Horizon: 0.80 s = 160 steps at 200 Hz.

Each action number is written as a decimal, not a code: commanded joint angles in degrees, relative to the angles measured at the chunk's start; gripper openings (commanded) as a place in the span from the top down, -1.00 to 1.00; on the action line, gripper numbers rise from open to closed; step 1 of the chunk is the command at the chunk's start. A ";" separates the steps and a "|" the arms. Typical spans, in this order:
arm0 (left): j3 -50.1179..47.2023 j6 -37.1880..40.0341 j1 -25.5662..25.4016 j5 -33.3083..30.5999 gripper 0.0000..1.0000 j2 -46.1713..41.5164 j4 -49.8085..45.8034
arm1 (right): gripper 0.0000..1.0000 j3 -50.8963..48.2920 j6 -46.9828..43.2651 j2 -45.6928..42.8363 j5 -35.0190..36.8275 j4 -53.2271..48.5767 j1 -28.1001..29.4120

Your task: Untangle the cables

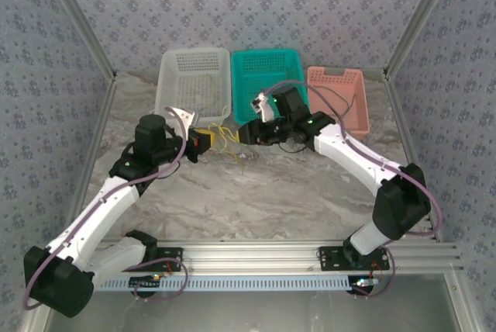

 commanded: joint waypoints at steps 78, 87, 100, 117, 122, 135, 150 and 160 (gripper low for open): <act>-0.25 1.62 -2.11 1.73 1.00 2.07 4.45 | 0.40 0.95 1.72 3.59 -4.20 6.25 1.36; -0.15 1.51 -2.28 1.71 1.00 2.24 4.56 | 0.43 0.97 1.99 3.78 -3.97 6.54 1.45; -0.11 1.31 -2.36 1.57 1.00 2.44 4.45 | 0.54 0.95 2.37 3.95 -3.56 6.91 1.53; -0.14 1.15 -2.38 1.41 1.00 2.29 4.72 | 0.60 0.35 3.08 3.98 -3.50 7.89 1.50; -0.14 1.08 -2.35 1.45 1.00 2.27 4.87 | 0.58 0.23 3.21 3.98 -3.58 7.94 1.58; -0.10 0.98 -2.33 1.49 1.00 2.18 4.82 | 0.45 -0.09 2.66 3.68 -2.87 7.25 1.60; 0.20 0.94 -2.38 2.01 1.00 2.18 4.50 | 0.33 -1.08 1.29 2.74 -2.30 6.26 1.23; 0.43 0.85 -2.38 2.71 1.00 2.15 4.24 | 0.31 -2.26 0.87 1.90 -3.19 6.61 0.53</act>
